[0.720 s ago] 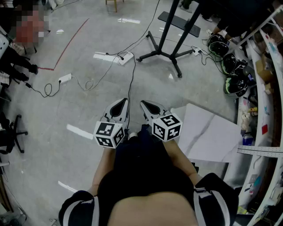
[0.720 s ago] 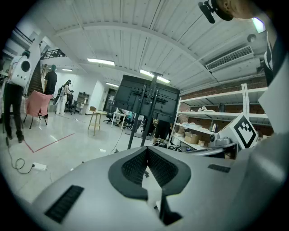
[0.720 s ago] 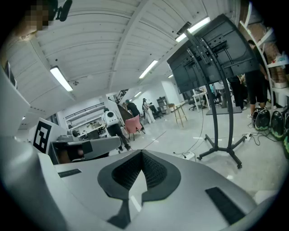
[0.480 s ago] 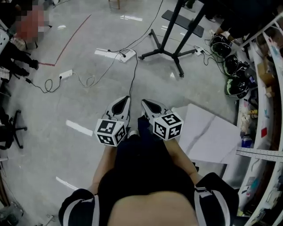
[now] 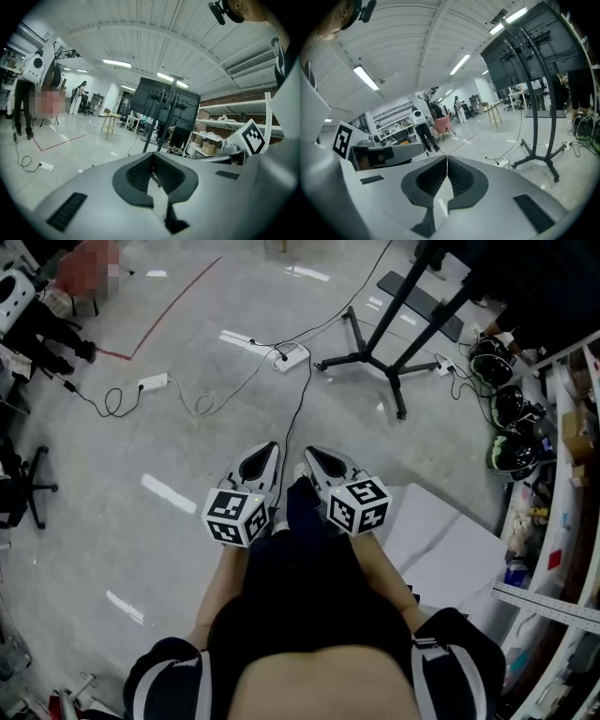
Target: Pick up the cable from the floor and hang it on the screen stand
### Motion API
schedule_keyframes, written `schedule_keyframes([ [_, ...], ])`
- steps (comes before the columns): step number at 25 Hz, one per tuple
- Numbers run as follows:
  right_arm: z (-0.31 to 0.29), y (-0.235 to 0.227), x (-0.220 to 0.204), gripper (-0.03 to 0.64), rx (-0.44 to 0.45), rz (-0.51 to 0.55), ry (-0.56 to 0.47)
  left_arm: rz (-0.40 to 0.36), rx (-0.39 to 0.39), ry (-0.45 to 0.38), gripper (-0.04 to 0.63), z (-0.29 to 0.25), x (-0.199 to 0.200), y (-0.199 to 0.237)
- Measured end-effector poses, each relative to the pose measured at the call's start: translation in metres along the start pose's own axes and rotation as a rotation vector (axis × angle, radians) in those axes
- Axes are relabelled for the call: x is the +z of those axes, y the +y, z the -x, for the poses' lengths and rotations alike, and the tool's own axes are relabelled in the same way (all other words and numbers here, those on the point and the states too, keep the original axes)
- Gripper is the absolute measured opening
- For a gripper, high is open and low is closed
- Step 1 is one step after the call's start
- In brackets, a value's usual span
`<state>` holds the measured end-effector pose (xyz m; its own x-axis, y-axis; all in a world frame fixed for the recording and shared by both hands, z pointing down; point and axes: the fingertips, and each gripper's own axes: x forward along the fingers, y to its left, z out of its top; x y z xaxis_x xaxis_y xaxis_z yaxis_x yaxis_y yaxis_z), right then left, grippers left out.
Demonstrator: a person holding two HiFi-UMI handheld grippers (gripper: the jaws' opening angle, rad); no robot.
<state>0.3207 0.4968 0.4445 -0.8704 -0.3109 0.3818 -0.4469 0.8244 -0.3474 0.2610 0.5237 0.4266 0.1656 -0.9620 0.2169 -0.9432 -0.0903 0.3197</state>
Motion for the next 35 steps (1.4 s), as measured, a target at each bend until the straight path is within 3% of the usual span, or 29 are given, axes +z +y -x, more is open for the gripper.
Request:
schedule_keyframes([
  [9, -0.053, -0.049, 0.053, 0.023, 0.061, -0.024, -0.004, -0.011, 0.062, -0.017, 0.008, -0.067, 0.039, 0.041],
  [19, -0.096, -0.108, 0.113, 0.023, 0.099, 0.028, -0.042, -0.035, 0.095, -0.037, 0.008, -0.147, 0.077, 0.068],
  [35, -0.132, -0.168, 0.129, 0.024, 0.151, 0.070, -0.018, -0.017, 0.105, -0.021, 0.006, -0.226, 0.077, 0.075],
])
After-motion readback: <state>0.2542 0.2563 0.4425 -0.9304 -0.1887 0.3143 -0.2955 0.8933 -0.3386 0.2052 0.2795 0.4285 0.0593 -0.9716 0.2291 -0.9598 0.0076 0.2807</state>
